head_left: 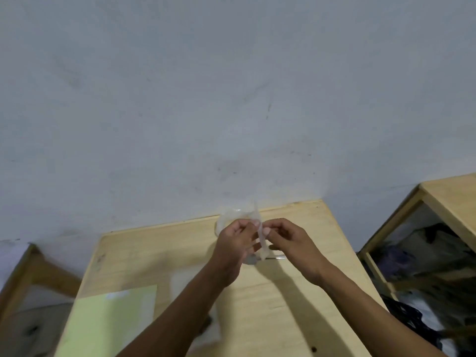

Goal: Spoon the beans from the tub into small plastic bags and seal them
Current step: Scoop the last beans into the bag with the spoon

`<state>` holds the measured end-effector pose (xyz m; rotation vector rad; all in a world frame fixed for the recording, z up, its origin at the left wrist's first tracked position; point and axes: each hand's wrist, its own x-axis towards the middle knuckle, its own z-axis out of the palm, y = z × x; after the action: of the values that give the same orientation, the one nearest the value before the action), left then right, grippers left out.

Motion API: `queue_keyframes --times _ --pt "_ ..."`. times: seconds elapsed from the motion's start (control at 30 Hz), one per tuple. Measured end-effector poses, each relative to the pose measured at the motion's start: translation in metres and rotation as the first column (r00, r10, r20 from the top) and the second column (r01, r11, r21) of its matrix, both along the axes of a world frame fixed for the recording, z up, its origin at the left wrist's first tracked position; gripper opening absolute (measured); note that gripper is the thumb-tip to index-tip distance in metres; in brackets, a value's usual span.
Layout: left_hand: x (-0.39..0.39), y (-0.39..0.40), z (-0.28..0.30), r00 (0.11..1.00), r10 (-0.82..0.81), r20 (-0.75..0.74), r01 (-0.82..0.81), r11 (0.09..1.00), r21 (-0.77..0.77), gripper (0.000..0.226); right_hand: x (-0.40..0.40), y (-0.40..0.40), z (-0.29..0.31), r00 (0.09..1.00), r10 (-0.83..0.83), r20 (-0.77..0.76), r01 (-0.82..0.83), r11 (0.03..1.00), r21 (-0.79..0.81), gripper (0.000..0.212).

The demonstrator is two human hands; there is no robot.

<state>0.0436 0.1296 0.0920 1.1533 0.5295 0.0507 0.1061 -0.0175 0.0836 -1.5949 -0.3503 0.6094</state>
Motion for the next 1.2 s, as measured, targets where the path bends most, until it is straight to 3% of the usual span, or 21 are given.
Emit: queue_keyframes --times 0.13,0.2,0.33,0.43,0.57,0.73,0.87,1.0,1.2 --pt "-0.002 0.015 0.001 0.997 0.072 0.008 -0.073 0.994 0.080 0.008 -0.002 0.022 0.010 0.998 0.058 -0.014 -0.056 0.993 0.103 0.019" --pt "-0.003 0.020 -0.001 0.996 0.094 0.003 -0.094 0.988 0.124 0.018 -0.003 0.028 0.011 0.997 0.077 0.016 -0.079 0.992 0.099 0.017" --pt "-0.004 0.026 0.000 0.991 0.136 -0.011 -0.131 0.969 0.209 0.019 -0.004 0.040 0.006 0.969 0.103 0.224 -0.087 0.993 -0.079 0.020" --pt "-0.004 0.029 0.000 0.985 0.173 -0.004 -0.165 0.950 0.265 0.012 -0.006 0.051 0.001 0.931 0.081 0.355 -0.009 0.980 -0.198 0.019" --pt "-0.001 0.038 -0.008 0.975 0.223 -0.013 -0.201 0.903 0.379 0.016 -0.002 0.057 -0.004 0.927 0.047 0.371 0.045 0.971 -0.234 0.023" --pt "-0.007 0.039 -0.014 0.980 0.195 -0.040 -0.146 0.842 0.519 0.015 0.016 0.060 0.000 0.895 -0.150 0.421 0.276 0.926 -0.257 0.023" --pt "-0.015 0.041 -0.016 0.988 0.145 -0.050 -0.069 0.712 0.699 0.014 0.022 0.062 0.000 0.933 -0.079 0.351 0.193 0.933 -0.303 0.020" --pt "-0.015 0.046 -0.015 0.999 0.034 -0.003 -0.023 0.736 0.676 0.057 0.015 0.061 0.003 0.954 -0.071 0.292 0.148 0.957 -0.250 0.018" --pt "-0.015 0.046 -0.013 0.992 -0.120 -0.044 0.115 0.689 0.716 0.060 0.014 0.061 0.004 0.957 -0.184 0.223 0.214 0.970 -0.118 0.020"
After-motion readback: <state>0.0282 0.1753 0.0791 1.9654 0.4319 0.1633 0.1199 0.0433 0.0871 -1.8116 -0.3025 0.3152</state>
